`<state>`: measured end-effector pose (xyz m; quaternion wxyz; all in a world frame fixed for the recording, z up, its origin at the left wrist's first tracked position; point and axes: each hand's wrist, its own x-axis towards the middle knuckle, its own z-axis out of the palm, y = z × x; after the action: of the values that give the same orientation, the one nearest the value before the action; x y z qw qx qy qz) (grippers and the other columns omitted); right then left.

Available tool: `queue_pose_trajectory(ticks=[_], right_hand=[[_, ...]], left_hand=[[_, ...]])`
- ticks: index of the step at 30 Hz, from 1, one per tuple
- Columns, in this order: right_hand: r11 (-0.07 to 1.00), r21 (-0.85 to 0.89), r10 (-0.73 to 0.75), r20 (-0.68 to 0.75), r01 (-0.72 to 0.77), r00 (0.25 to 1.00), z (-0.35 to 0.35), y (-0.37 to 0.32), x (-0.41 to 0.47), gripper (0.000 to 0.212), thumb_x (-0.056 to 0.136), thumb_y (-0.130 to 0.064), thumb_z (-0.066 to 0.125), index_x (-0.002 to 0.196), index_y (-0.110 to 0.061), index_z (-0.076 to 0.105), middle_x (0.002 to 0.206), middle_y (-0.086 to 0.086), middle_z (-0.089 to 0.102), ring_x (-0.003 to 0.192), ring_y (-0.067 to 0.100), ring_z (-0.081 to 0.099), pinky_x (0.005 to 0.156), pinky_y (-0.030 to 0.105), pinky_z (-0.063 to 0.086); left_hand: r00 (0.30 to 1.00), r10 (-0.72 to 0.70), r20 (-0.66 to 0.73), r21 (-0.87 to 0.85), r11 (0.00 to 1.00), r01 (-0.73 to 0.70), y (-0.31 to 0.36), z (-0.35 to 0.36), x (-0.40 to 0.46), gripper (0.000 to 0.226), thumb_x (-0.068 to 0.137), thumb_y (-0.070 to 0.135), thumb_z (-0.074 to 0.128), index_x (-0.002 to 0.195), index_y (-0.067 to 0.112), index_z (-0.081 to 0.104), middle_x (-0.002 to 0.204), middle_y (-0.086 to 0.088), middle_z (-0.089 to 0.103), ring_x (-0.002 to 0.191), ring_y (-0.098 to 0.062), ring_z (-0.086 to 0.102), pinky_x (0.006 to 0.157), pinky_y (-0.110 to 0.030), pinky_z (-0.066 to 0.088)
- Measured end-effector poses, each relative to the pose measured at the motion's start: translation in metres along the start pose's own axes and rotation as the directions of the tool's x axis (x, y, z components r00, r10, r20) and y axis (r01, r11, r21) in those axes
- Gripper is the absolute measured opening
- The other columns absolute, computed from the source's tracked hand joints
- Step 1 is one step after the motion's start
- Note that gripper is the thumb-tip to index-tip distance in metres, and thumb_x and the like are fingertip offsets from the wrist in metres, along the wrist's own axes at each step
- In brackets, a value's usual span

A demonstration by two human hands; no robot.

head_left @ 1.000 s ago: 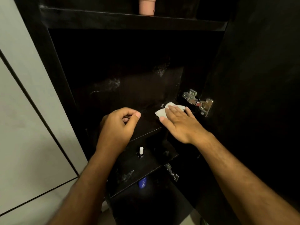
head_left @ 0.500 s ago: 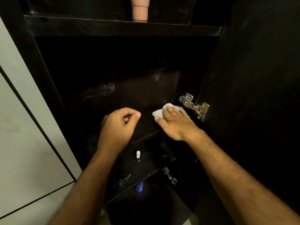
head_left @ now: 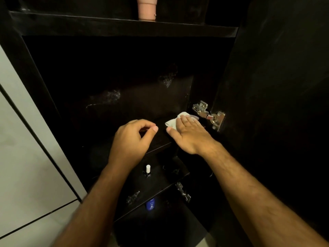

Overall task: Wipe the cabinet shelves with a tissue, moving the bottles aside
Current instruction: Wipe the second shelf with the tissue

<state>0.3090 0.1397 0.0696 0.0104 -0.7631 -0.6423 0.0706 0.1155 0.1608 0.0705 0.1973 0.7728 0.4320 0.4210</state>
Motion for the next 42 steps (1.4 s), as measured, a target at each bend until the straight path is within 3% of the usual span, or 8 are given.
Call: queue_pose_trajectory(ticks=[4,11,21,24,27,32,39,42], right_hand=[[0.999,0.028,-0.043,0.007,0.043,0.999,0.004,0.007,-0.022,0.076,0.098,-0.062,0.011,0.156,-0.014,0.002,0.164,0.006,-0.006,0.150,0.015,-0.009,0.122,0.034,-0.005],[0.992,-0.048,0.116,0.021,-0.115,0.993,-0.004,0.005,-0.011,0.083,0.097,-0.064,0.007,0.156,-0.006,0.004,0.163,0.015,0.000,0.151,0.024,-0.003,0.123,0.038,-0.001],[0.982,-0.050,0.186,0.049,-0.184,0.981,-0.010,0.000,-0.015,0.084,0.097,-0.065,0.006,0.155,-0.004,0.010,0.163,0.017,0.004,0.151,0.027,0.000,0.122,0.038,0.002],[0.977,-0.049,0.212,0.060,-0.209,0.975,-0.012,-0.011,0.008,0.083,0.097,-0.064,0.006,0.155,-0.004,0.007,0.163,0.017,0.002,0.151,0.029,0.000,0.122,0.040,0.003],[0.982,-0.004,0.187,0.022,-0.187,0.982,-0.009,-0.015,0.024,0.080,0.099,-0.061,0.009,0.155,-0.004,0.008,0.163,0.017,0.003,0.151,0.028,0.000,0.123,0.040,0.003],[0.984,0.063,0.170,-0.047,-0.167,0.984,-0.005,-0.017,0.033,0.084,0.097,-0.064,0.014,0.154,-0.003,0.015,0.162,0.019,0.009,0.151,0.027,0.003,0.123,0.040,0.005],[0.987,0.138,-0.073,-0.053,0.079,0.996,-0.003,-0.016,0.006,0.073,0.100,-0.059,0.019,0.155,-0.011,0.020,0.164,0.008,0.007,0.151,0.018,-0.001,0.121,0.034,0.001],[0.992,0.102,-0.070,-0.047,0.074,0.996,-0.006,0.001,0.008,0.071,0.099,-0.060,0.016,0.155,-0.017,0.020,0.165,0.004,0.007,0.151,0.015,0.002,0.122,0.036,0.002]], left_hand=[[0.998,0.048,0.045,0.013,0.999,-0.048,-0.004,0.005,-0.001,0.016,0.091,0.034,0.064,0.102,0.026,0.072,0.097,0.016,0.066,0.068,0.013,0.053,0.057,-0.007,0.032],[0.994,0.042,0.100,0.024,0.999,-0.044,-0.007,0.008,-0.004,0.019,0.091,0.036,0.063,0.106,0.026,0.071,0.103,0.015,0.065,0.065,0.015,0.050,0.060,-0.006,0.033],[0.989,0.028,0.144,0.065,0.997,-0.038,-0.013,0.010,-0.003,0.026,0.091,0.041,0.060,0.111,0.027,0.069,0.110,0.013,0.064,0.094,-0.003,0.055,0.073,-0.015,0.037],[0.990,0.030,0.139,0.058,0.998,-0.039,-0.013,0.009,-0.004,0.026,0.091,0.040,0.060,0.111,0.027,0.069,0.109,0.013,0.064,0.086,-0.001,0.054,0.070,-0.012,0.035],[0.993,0.035,0.116,0.027,0.999,-0.038,-0.011,0.007,-0.006,0.023,0.091,0.037,0.062,0.109,0.025,0.070,0.107,0.013,0.065,0.070,0.004,0.050,0.066,-0.007,0.033],[0.996,0.042,0.076,-0.026,0.999,-0.040,-0.010,0.004,-0.008,0.021,0.092,0.033,0.063,0.108,0.022,0.071,0.102,0.012,0.067,0.064,0.014,0.050,0.061,-0.006,0.035],[0.999,0.020,-0.040,-0.063,0.998,-0.022,-0.011,0.007,-0.006,0.011,0.094,0.029,0.060,0.094,0.026,0.071,0.086,0.018,0.064,0.080,0.004,0.058,0.065,-0.015,0.041],[0.999,0.002,-0.033,-0.065,0.998,-0.004,-0.011,0.007,-0.006,0.012,0.094,0.031,0.059,0.095,0.028,0.071,0.088,0.018,0.065,0.082,0.001,0.059,0.068,-0.020,0.047]])
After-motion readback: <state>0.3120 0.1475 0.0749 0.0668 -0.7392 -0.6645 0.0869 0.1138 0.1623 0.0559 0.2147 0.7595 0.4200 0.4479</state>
